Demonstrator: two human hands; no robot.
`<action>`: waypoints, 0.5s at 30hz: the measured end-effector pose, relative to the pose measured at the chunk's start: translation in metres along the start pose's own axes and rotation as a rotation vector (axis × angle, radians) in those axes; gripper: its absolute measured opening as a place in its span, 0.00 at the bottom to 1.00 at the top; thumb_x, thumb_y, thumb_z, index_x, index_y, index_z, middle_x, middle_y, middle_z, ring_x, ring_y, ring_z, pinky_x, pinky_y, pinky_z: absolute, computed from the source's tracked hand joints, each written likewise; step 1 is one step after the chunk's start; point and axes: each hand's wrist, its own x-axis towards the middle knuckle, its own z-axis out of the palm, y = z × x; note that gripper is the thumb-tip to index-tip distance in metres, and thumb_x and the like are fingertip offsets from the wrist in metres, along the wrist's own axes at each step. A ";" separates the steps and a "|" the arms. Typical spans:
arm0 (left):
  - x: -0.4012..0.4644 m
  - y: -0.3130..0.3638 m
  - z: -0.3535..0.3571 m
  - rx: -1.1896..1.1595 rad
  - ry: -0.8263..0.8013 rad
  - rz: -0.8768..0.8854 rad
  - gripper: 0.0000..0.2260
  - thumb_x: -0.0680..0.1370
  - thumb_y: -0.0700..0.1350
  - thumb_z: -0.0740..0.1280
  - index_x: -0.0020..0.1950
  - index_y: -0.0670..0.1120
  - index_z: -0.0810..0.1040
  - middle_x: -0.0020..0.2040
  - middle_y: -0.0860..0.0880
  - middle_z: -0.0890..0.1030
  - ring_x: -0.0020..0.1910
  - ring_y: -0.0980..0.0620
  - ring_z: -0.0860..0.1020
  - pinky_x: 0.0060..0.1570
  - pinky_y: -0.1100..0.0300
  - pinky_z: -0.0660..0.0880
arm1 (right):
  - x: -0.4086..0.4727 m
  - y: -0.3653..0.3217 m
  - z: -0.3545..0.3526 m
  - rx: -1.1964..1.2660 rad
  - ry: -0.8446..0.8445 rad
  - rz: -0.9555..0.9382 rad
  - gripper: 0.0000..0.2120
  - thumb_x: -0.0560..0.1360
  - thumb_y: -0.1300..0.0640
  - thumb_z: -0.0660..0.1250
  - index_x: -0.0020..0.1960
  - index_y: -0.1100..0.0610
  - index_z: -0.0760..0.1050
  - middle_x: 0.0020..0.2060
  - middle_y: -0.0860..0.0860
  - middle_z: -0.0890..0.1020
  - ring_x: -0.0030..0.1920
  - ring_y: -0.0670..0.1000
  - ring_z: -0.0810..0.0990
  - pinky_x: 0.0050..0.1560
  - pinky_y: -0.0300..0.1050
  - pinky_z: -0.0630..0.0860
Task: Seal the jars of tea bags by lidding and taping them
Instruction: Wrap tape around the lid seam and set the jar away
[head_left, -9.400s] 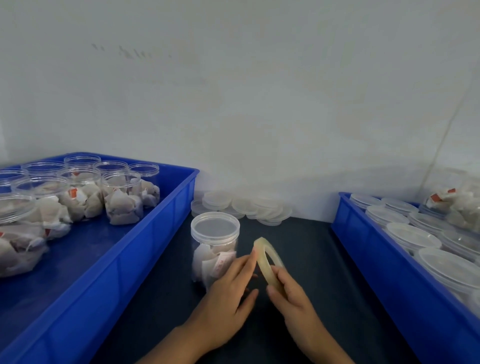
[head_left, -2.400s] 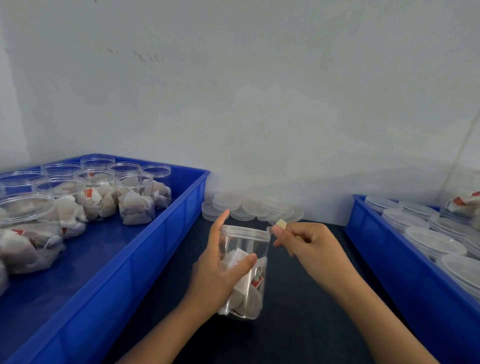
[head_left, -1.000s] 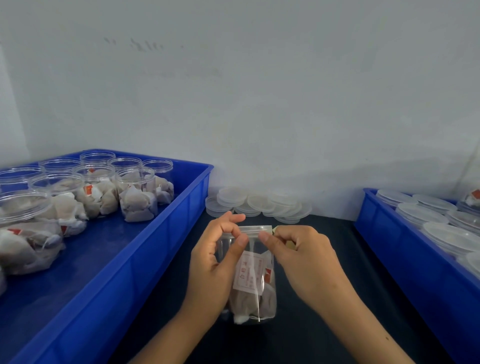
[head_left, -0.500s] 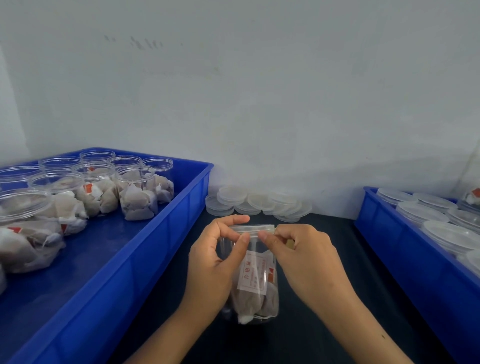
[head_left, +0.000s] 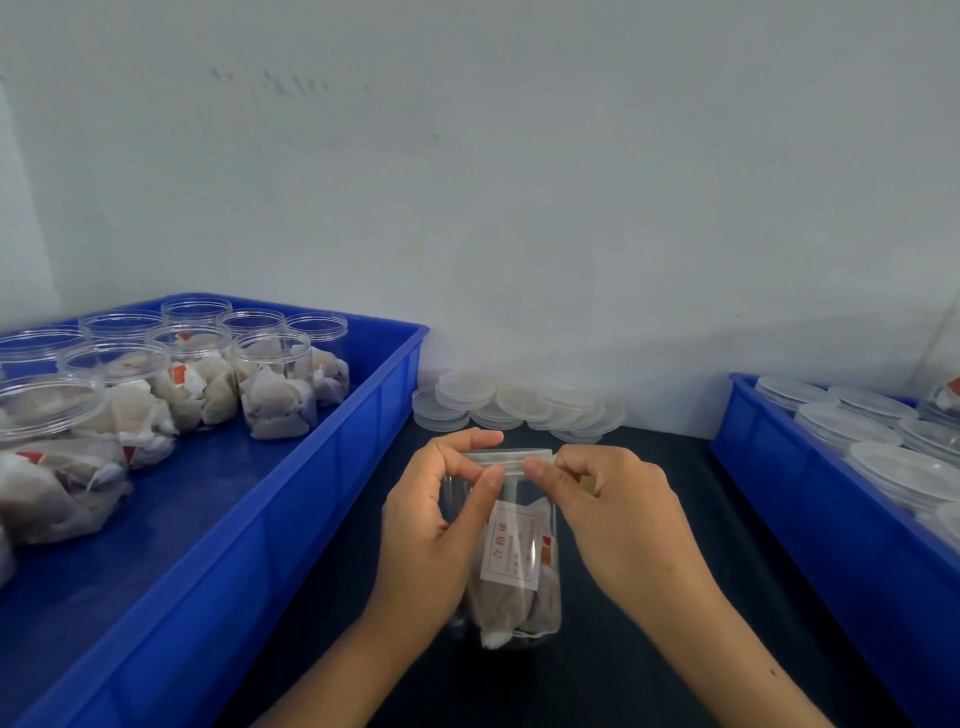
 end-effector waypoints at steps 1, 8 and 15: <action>0.000 0.000 0.000 0.005 0.001 0.003 0.16 0.72 0.59 0.64 0.44 0.46 0.76 0.57 0.60 0.80 0.60 0.61 0.77 0.60 0.56 0.74 | 0.000 0.000 0.000 0.009 0.001 -0.001 0.18 0.77 0.42 0.62 0.33 0.51 0.74 0.20 0.39 0.72 0.22 0.39 0.70 0.22 0.30 0.65; 0.000 -0.001 0.000 0.029 0.013 0.015 0.16 0.72 0.60 0.64 0.43 0.47 0.75 0.55 0.60 0.81 0.59 0.61 0.78 0.56 0.61 0.75 | -0.001 -0.001 0.003 0.063 0.013 0.003 0.18 0.77 0.44 0.64 0.34 0.53 0.76 0.19 0.40 0.72 0.22 0.35 0.72 0.19 0.27 0.63; 0.000 -0.002 -0.001 0.030 0.016 0.029 0.15 0.72 0.60 0.64 0.43 0.48 0.75 0.56 0.59 0.81 0.59 0.60 0.77 0.58 0.61 0.74 | -0.001 -0.001 0.005 0.053 0.017 -0.010 0.16 0.76 0.44 0.63 0.33 0.49 0.75 0.20 0.40 0.73 0.24 0.33 0.72 0.20 0.26 0.64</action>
